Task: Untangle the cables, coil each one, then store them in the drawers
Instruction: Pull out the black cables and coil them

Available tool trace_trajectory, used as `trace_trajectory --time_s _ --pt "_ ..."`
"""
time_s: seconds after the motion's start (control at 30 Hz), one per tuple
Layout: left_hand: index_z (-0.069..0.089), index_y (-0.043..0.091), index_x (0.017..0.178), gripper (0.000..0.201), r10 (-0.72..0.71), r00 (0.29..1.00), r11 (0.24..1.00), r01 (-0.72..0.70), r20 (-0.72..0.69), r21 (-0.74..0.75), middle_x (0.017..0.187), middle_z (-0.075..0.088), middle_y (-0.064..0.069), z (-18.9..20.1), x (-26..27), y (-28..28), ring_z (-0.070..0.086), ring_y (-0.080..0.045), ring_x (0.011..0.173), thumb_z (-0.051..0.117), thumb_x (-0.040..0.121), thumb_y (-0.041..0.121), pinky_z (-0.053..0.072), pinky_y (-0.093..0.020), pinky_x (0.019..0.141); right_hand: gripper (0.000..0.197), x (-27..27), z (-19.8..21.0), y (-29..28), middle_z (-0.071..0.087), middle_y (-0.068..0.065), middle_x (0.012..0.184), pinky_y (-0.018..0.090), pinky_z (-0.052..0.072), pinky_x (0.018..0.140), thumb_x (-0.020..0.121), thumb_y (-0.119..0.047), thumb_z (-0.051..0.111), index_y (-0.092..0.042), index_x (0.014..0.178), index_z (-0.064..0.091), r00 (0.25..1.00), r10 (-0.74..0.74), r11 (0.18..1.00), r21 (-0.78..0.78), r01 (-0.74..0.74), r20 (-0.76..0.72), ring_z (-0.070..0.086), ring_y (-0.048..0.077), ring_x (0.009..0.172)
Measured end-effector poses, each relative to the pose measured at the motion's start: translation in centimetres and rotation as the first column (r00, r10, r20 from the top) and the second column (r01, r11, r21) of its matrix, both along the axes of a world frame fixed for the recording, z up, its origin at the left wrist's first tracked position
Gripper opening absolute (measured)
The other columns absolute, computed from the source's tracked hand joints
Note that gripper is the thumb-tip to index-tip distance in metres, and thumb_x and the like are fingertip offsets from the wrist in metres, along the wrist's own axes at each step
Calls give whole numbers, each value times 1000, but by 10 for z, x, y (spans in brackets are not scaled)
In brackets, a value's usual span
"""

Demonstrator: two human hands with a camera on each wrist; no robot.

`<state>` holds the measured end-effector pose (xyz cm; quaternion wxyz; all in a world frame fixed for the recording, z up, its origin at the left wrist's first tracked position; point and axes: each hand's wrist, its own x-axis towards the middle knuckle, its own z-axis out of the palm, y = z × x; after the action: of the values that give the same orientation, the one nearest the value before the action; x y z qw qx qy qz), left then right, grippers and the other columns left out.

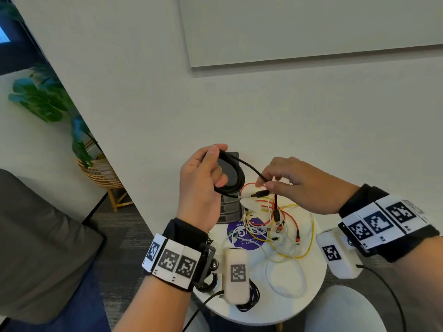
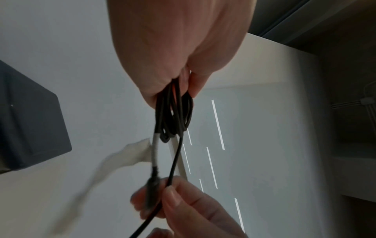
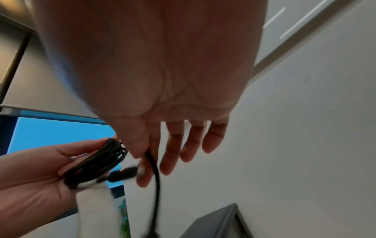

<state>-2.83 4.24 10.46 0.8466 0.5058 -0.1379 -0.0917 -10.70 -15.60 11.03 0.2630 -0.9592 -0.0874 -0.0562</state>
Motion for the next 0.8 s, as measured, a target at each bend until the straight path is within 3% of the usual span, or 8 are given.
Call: trace_trajectory --time_s 0.13,0.27,0.37,0.47,0.53,0.6,0.7,0.8 --pt "67 2 106 22 -37 993 994 25 112 104 56 35 4 -3 -9 -11 26 -11 53 48 106 13 22 -29 55 34 9 21 25 65 -16 114 15 45 83 102 -26 54 -28 137 53 998 50 962 271 -43 -22 58 -4 100" --pt "67 6 106 24 30 958 981 -83 286 176 64 47 -1 -5 -15 -20 37 -13 58 45 108 14 33 -29 55 28 25 17 48 68 -5 88 29 51 67 107 -24 41 -17 132 49 993 46 992 108 -58 110 63 10 72" --pt "66 9 108 25 150 911 958 -229 384 171 71 53 3 -5 -22 -25 41 -15 62 42 109 16 37 -34 58 30 29 12 54 63 -2 90 34 51 64 105 -18 42 -14 135 43 976 -46 999 -18 51 214 60 15 73" --pt "61 9 115 23 99 949 975 -153 299 163 70 55 9 -2 -24 -26 45 -14 64 40 110 15 43 -36 65 26 28 16 52 57 0 90 33 42 56 99 -13 45 -13 125 40 970 -69 974 -193 116 232 52 15 68" --pt "57 13 120 20 7 979 976 -52 204 213 75 59 3 -3 -18 -22 57 -17 75 41 109 16 51 -44 83 17 25 17 47 51 -1 85 31 35 53 98 -12 44 -16 113 36 977 -98 942 -299 153 192 46 13 64" --pt "56 17 123 20 -42 972 938 -41 230 343 86 64 -3 -6 -14 -18 63 -17 87 42 109 21 52 -50 98 16 22 16 42 46 -3 80 30 33 52 99 -11 43 -20 105 31 983 -101 916 -371 152 153 45 15 63" --pt "60 15 119 25 -73 970 901 -35 232 432 91 65 -4 -9 -15 -18 63 -14 87 40 110 25 53 -47 97 19 19 13 40 43 -6 77 26 29 51 100 -10 43 -21 107 30 988 -97 924 -359 134 119 43 13 61" --pt "64 1 121 29 -121 993 964 120 -12 239 82 58 -6 -9 -17 -21 58 -17 78 41 109 15 51 -38 84 24 17 7 36 42 -9 79 23 27 51 98 -9 45 -16 119 35 989 -97 913 -387 132 108 42 7 62"
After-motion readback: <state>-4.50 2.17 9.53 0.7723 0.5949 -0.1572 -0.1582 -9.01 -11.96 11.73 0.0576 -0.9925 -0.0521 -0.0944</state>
